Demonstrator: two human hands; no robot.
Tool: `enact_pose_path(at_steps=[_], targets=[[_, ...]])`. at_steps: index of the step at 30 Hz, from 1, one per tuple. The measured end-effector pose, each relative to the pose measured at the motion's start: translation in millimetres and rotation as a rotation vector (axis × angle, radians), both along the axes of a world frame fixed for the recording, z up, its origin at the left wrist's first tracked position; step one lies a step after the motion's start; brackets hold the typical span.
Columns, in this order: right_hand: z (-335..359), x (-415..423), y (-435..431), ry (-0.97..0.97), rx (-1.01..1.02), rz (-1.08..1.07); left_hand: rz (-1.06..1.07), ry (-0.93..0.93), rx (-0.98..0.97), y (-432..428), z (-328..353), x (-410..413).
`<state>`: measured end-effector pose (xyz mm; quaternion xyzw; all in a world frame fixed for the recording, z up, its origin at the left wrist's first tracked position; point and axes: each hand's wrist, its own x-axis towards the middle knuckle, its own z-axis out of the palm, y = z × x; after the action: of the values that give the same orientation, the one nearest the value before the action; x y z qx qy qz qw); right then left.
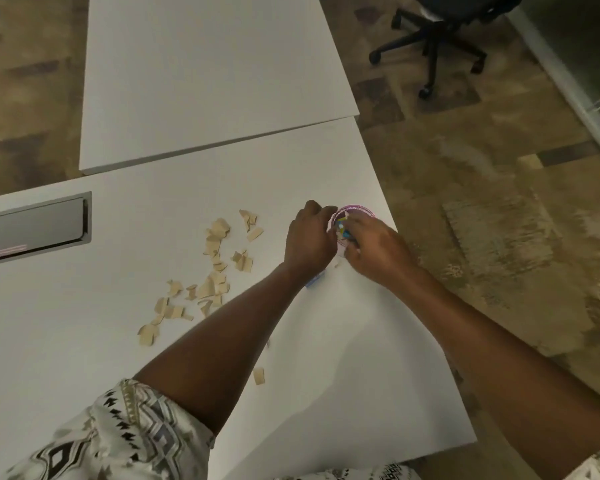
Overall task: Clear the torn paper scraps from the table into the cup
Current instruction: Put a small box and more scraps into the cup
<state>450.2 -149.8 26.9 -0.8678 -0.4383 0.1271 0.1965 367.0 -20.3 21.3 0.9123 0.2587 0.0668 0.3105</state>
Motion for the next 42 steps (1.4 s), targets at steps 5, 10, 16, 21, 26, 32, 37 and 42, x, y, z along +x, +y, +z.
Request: enact_pose_path(at_steps=[5, 10, 16, 21, 26, 32, 37, 42], targets=[[-30.3, -4.7, 0.6, -0.185, -0.354, 0.208, 0.062, 0.082, -0.012, 9.1, -14.8, -40.6], [-32.0, -1.0, 12.7, -0.134, -0.408, 0.19, 0.103, 0.156, -0.014, 7.6, -26.4, -80.8], [-21.1, 0.8, 23.9, -0.012, -0.441, 0.109, 0.102, 0.224, -0.004, 4.3, -34.6, -117.9], [-8.6, -0.1, 24.1, -0.034, -0.33, 0.06, 0.107, 0.253, -0.001, 2.8, -38.2, -139.2], [6.0, -25.4, 18.2, -0.158, 0.008, -0.003, 0.104, 0.278, 0.004, -0.5, -41.9, -163.4], [-18.6, -76.5, 21.6, 0.037, -0.146, 0.23, 0.061, 0.329, 0.055, -6.7, -51.8, -204.3], [-46.7, -91.7, 23.4, 0.076, -0.432, 0.19, 0.153, 0.411, 0.157, -6.7, -63.0, -249.6], [-58.6, -121.9, 29.6, -0.058, -0.474, 0.213, 0.255, 0.537, 0.113, -8.0, -72.8, -281.3]])
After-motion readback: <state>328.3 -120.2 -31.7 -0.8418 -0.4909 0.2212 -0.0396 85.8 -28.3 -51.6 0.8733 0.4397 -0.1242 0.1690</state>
